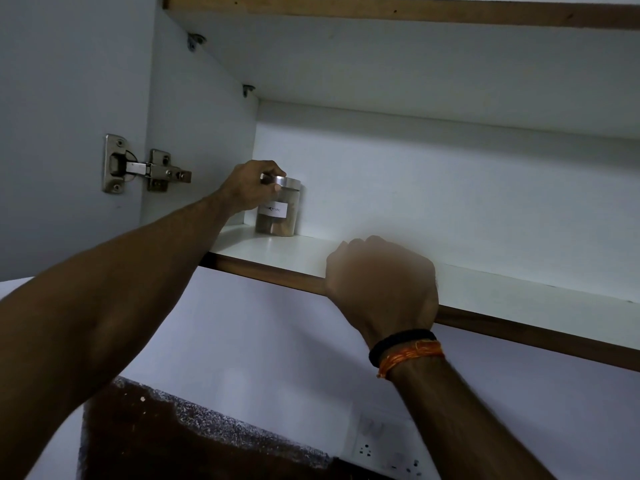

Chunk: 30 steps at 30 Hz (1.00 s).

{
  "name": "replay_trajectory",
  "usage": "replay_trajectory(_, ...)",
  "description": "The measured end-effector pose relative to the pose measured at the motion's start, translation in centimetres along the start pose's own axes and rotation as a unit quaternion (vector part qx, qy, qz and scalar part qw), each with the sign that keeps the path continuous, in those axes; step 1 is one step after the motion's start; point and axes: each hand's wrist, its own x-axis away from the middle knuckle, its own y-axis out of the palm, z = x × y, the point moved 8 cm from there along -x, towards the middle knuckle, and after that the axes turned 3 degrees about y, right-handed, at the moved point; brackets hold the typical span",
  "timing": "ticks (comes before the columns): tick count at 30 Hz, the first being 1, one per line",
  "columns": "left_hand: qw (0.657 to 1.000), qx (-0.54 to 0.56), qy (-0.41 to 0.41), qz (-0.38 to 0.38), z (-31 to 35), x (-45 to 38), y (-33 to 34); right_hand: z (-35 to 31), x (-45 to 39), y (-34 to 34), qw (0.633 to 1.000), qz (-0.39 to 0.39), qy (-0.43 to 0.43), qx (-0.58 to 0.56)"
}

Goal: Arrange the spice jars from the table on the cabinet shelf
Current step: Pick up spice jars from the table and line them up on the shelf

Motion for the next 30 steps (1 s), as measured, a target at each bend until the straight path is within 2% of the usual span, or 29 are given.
replay_trajectory(7,0.999,-0.042,0.001,0.013,0.4,0.3,-0.1,0.1,0.0,-0.1,1.000,0.003,0.010,0.012)
replay_trajectory(17,0.999,-0.030,-0.021,0.004,0.6,0.9,-0.2,0.4,0.0,0.2,0.999,-0.020,0.031,0.012)
replay_trajectory(22,0.999,-0.007,-0.041,0.020,1.7,2.2,-1.7,0.6,0.0,0.5,0.997,-0.058,0.048,0.019)
replay_trajectory(25,0.999,-0.006,-0.053,0.002,2.7,3.9,-2.4,0.6,0.1,0.9,0.994,-0.092,0.048,0.038)
replay_trajectory(30,1.000,-0.017,-0.007,-0.023,7.2,8.6,-3.9,0.8,0.2,1.8,0.985,-0.160,0.037,0.048)
